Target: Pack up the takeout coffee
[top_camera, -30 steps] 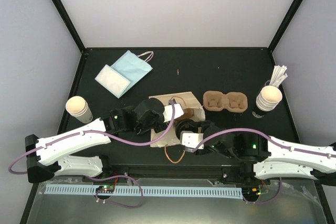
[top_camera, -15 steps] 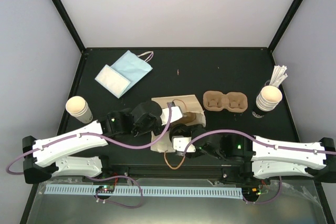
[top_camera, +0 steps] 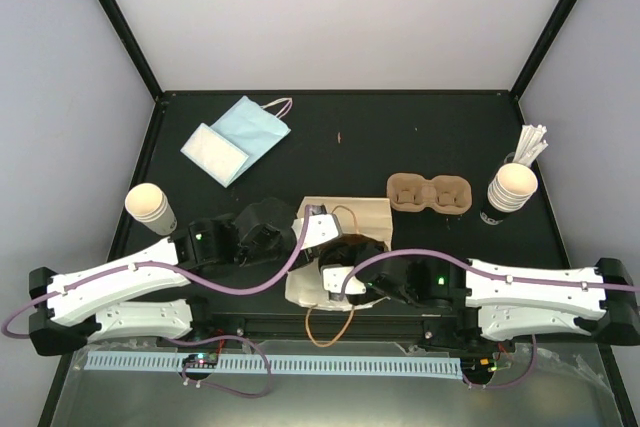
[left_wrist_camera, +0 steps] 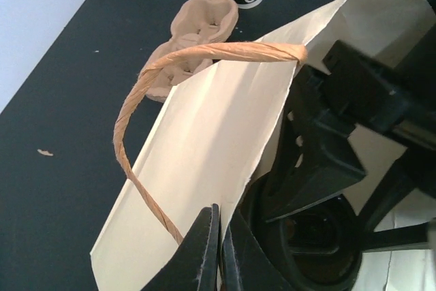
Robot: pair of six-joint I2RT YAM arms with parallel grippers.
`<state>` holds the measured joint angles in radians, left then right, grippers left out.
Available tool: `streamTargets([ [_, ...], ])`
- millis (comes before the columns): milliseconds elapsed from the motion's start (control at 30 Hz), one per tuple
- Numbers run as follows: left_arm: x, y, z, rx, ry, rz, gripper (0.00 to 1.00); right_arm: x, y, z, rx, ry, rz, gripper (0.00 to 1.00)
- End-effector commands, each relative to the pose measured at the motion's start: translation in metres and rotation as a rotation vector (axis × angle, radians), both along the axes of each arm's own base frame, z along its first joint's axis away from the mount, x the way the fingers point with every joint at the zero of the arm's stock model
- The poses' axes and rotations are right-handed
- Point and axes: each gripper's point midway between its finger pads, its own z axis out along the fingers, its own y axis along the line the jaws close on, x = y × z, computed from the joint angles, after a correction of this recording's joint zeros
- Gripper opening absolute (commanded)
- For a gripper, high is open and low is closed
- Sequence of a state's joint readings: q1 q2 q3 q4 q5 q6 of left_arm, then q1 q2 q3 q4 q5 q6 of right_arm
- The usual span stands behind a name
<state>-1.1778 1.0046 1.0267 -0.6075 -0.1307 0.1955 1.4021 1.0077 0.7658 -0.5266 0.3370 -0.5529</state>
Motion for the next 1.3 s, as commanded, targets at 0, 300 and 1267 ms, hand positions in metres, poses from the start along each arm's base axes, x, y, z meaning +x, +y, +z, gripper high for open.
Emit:
streamTargets([
  [0,-0.01,-0.008,0.015,-0.093,0.022,-0.036,0.02,0.0,0.005,-0.008,-0.019,-0.017,0.017,0.4],
  [300,-0.014,-0.01,0.023,-0.108,0.081,-0.023,0.01,0.004,0.004,-0.027,-0.075,-0.037,0.012,0.4],
  [1267,-0.037,-0.009,0.033,-0.13,0.212,-0.089,0.02,0.021,0.005,-0.04,-0.109,-0.121,-0.044,0.39],
])
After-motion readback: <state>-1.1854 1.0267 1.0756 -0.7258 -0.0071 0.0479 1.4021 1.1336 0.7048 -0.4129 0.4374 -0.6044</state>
